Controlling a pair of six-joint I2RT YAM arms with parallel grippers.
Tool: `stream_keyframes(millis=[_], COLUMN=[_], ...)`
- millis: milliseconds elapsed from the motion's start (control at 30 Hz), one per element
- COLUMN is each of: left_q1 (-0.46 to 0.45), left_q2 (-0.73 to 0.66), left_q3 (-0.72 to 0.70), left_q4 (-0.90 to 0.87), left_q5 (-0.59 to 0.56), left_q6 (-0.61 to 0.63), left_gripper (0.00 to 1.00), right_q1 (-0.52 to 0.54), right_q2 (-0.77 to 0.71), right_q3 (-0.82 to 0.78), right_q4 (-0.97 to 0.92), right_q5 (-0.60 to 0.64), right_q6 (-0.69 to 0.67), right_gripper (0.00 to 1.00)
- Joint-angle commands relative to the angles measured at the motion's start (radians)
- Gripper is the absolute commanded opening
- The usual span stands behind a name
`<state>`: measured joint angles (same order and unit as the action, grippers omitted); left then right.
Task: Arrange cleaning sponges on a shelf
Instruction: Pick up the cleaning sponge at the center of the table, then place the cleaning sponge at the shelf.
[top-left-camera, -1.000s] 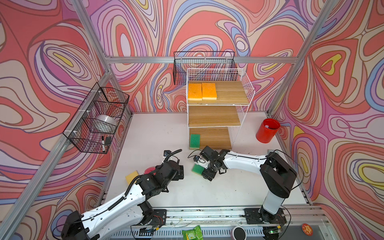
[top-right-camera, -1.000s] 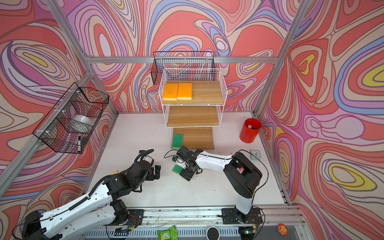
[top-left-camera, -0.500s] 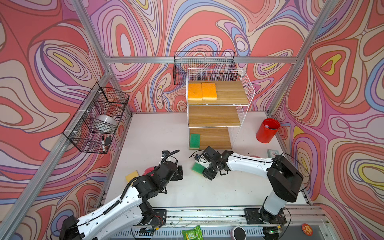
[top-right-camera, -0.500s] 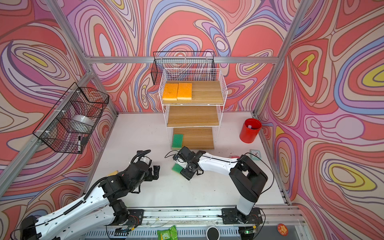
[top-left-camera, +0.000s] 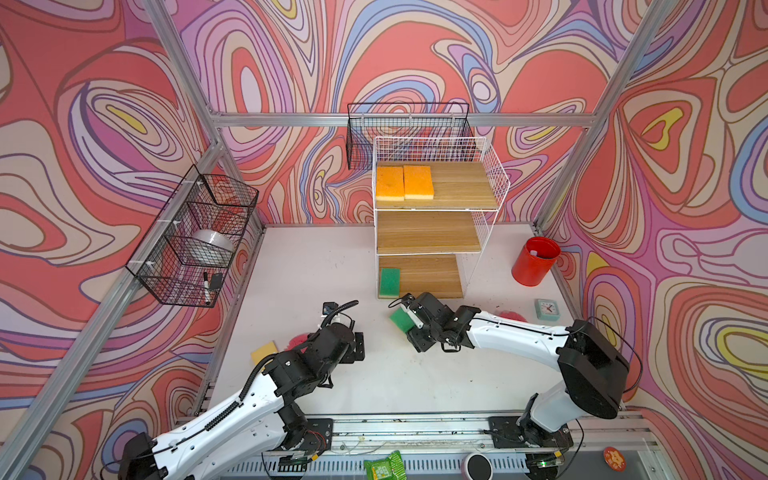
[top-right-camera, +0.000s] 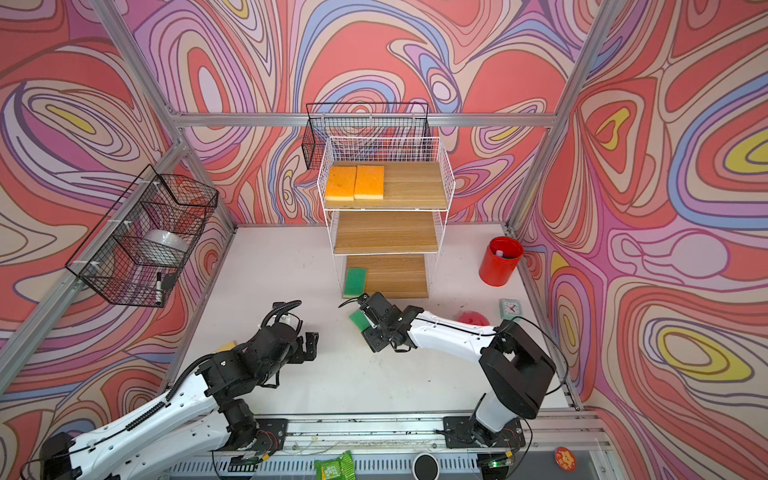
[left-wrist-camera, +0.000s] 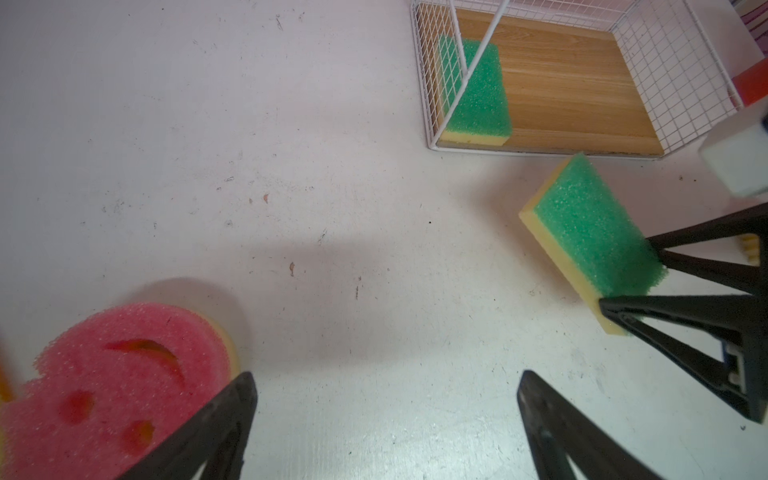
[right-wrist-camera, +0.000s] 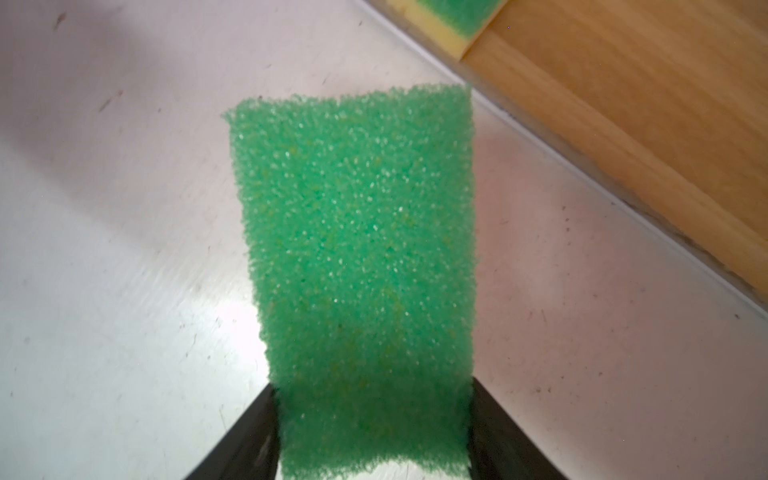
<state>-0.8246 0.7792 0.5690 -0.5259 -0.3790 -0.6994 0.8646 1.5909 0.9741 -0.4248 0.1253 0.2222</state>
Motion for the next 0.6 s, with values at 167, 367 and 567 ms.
stream_keyframes(millis=[167,367,567], left_q1=[0.006,0.007,0.007], left_q2=[-0.035,-0.04,-0.019], left_q3=[-0.015,-0.024,-0.028], left_q4=[0.026,0.039,0.063], left_q5=[-0.048,-0.047,-0.052], left_q6=[0.012,0.023,0.032], left_gripper=[0.99,0.99,0.99], right_q1=[-0.015,-0.059,-0.155], right_q2=[0.105,0.147,0.162], right_q3=[0.091,0.128,0.147], right_q4=[0.075,0.094,0.124], right_q5=[0.184,0.225,0.135], right_q6=[0.324,0.444,0.487], right_gripper=[0.68,0.68,0.67])
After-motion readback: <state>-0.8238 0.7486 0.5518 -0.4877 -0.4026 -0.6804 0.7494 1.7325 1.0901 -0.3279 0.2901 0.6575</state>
